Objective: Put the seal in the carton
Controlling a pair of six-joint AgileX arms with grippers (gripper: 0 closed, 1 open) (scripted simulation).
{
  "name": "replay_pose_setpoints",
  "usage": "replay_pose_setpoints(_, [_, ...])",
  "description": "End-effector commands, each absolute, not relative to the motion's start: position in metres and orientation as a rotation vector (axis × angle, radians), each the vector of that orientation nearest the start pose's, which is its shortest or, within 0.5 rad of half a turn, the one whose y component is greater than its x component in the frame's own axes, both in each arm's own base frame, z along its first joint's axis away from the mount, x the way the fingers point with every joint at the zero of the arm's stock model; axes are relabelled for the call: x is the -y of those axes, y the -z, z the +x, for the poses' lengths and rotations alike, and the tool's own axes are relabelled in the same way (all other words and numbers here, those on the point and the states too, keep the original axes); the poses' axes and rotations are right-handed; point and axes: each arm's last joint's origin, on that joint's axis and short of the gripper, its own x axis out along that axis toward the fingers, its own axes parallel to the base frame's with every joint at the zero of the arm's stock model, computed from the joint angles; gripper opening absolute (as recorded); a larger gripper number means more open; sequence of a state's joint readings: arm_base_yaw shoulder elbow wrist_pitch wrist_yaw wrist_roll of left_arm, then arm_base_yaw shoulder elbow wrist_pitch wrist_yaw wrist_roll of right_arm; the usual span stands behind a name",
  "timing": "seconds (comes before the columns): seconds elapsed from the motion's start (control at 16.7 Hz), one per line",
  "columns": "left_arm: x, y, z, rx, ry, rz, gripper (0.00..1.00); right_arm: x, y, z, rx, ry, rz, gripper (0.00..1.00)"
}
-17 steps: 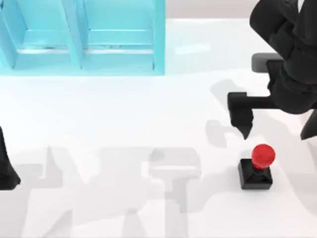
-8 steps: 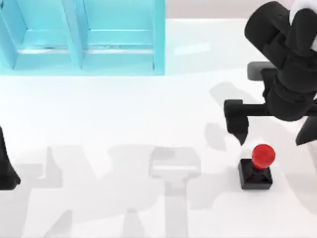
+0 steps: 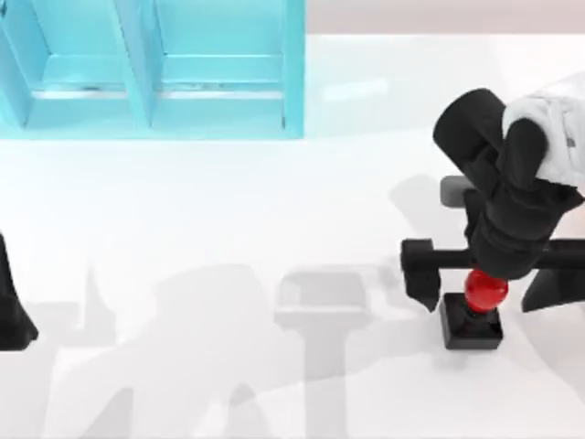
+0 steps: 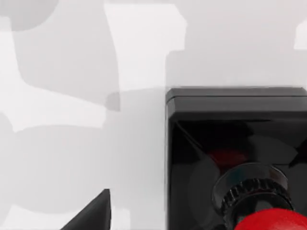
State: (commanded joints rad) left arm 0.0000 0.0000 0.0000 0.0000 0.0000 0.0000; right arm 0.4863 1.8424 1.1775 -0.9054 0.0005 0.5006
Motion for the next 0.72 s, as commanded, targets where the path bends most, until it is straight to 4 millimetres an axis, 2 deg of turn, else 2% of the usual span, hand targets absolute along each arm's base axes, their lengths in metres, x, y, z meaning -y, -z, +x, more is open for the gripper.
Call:
replay_pose_setpoints(0.24, [0.0012, -0.1600, 0.1057, 0.000, 0.000, 0.000, 1.00, -0.1544, -0.1501, 0.2874, -1.571, 0.008, 0.008, 1.00])
replay_pose_setpoints(0.72, [0.0012, -0.1600, 0.1057, 0.000, 0.000, 0.000, 1.00, -0.1544, -0.1501, 0.2874, -1.571, 0.008, 0.008, 0.40])
